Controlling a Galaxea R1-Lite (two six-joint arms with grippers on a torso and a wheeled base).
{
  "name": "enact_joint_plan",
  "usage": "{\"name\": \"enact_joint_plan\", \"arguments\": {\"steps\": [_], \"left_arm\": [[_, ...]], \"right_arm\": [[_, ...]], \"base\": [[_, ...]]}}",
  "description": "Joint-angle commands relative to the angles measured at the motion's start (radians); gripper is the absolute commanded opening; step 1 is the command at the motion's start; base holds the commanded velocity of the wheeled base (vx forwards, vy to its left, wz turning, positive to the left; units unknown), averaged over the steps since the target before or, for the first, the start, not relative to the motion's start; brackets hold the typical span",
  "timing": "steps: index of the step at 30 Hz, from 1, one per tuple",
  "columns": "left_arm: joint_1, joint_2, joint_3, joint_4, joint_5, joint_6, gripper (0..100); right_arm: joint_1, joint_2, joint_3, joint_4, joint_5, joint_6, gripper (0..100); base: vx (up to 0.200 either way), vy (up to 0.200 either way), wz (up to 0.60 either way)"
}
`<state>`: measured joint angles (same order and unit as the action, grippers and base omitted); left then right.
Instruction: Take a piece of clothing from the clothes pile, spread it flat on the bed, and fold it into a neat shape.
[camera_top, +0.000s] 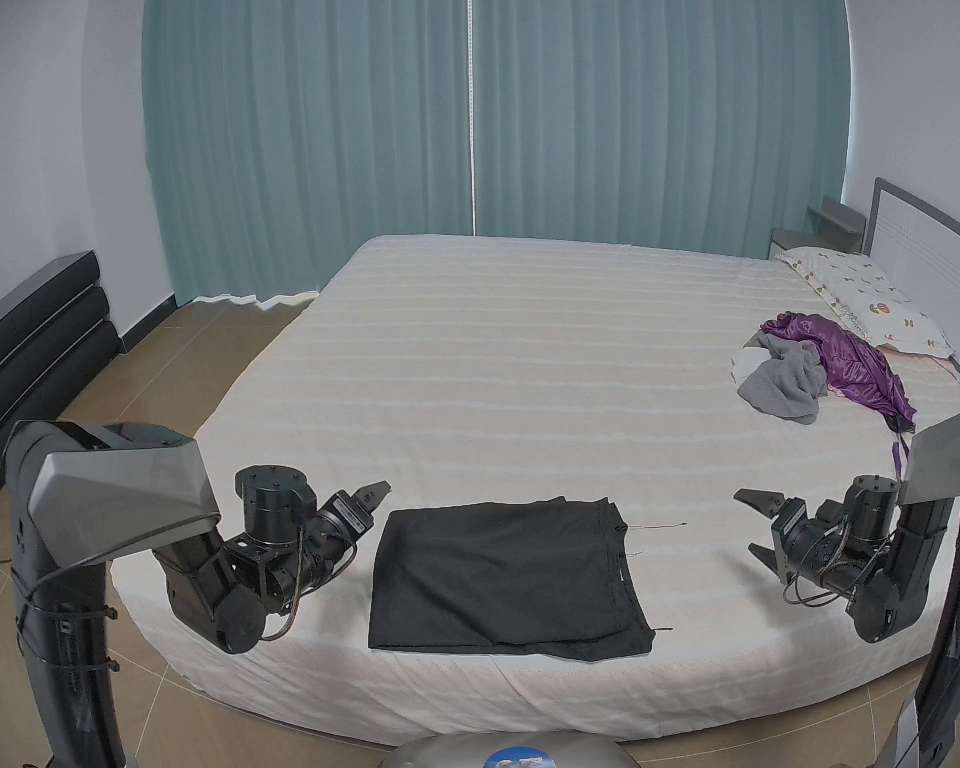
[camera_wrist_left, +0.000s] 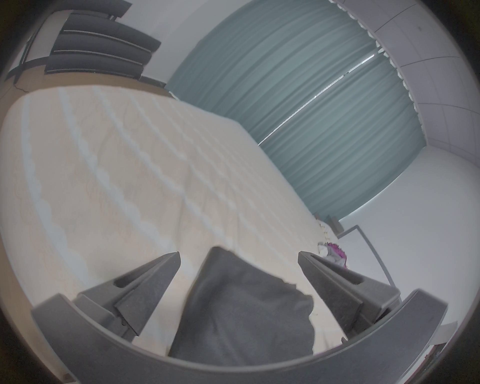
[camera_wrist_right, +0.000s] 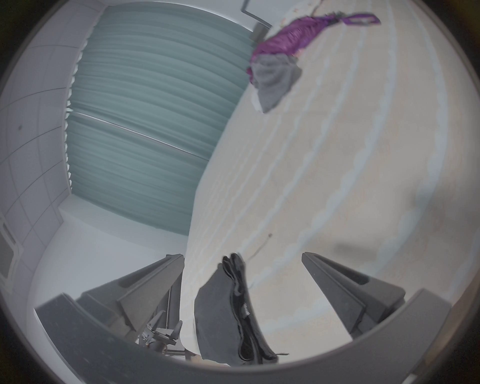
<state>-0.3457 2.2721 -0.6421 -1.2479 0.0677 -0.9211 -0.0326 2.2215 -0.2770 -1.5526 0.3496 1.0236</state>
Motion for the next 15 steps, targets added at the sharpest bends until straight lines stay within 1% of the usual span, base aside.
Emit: {"name": "enact_joint_plan", "arguments": {"steps": [1,3,5,6,7,8,10,11,12,13,14,15], "left_arm": [[0.028,-0.247,0.021,-0.002,0.084,0.016,100],[0.067,-0.321,0.048,-0.013,0.118,0.064,100],[0.085,-0.402,0.084,-0.013,0.135,0.117,100],[0.087,-0.457,0.111,-0.013,0.141,0.146,100],[0.087,-0.467,0.114,-0.013,0.141,0.149,100],[0.085,-0.572,0.164,-0.013,0.161,0.199,100],[0.082,-0.689,0.203,-0.013,0.176,0.246,100],[0.082,-0.734,0.222,-0.013,0.185,0.265,100],[0.082,-0.734,0.222,-0.013,0.185,0.265,100],[0.079,-0.830,0.265,-0.007,0.208,0.300,100],[0.077,-0.873,0.299,-0.005,0.218,0.317,100],[0.077,-0.887,0.312,-0.005,0.221,0.321,100]], "right_arm": [[-0.030,-0.287,0.082,-0.015,-0.023,-0.089,100],[-0.032,-0.402,0.117,-0.014,-0.023,-0.109,100],[-0.035,-0.520,0.154,-0.014,-0.023,-0.134,100],[-0.038,-0.580,0.170,-0.014,-0.023,-0.160,100],[-0.040,-0.588,0.173,-0.014,-0.023,-0.165,100],[-0.053,-0.684,0.211,-0.014,-0.023,-0.220,100],[-0.055,-0.787,0.263,-0.014,-0.014,-0.274,100],[-0.055,-0.827,0.277,-0.009,-0.012,-0.295,100],[-0.055,-0.827,0.277,-0.009,-0.012,-0.295,100],[-0.056,-0.921,0.277,0.054,-0.023,-0.316,100],[-0.066,-0.973,0.277,0.126,-0.023,-0.329,100],[-0.070,-0.994,0.277,0.152,-0.023,-0.333,100]], "base": [[0.000,0.000,0.00],[0.000,0.000,0.00],[0.000,0.000,0.00],[0.000,0.000,0.00],[0.000,0.000,0.00],[0.000,0.000,0.00],[0.000,0.000,0.00],[0.000,0.000,0.00],[0.000,0.000,0.00],[0.000,0.000,0.00],[0.000,0.000,0.00],[0.000,0.000,0.00]]}}
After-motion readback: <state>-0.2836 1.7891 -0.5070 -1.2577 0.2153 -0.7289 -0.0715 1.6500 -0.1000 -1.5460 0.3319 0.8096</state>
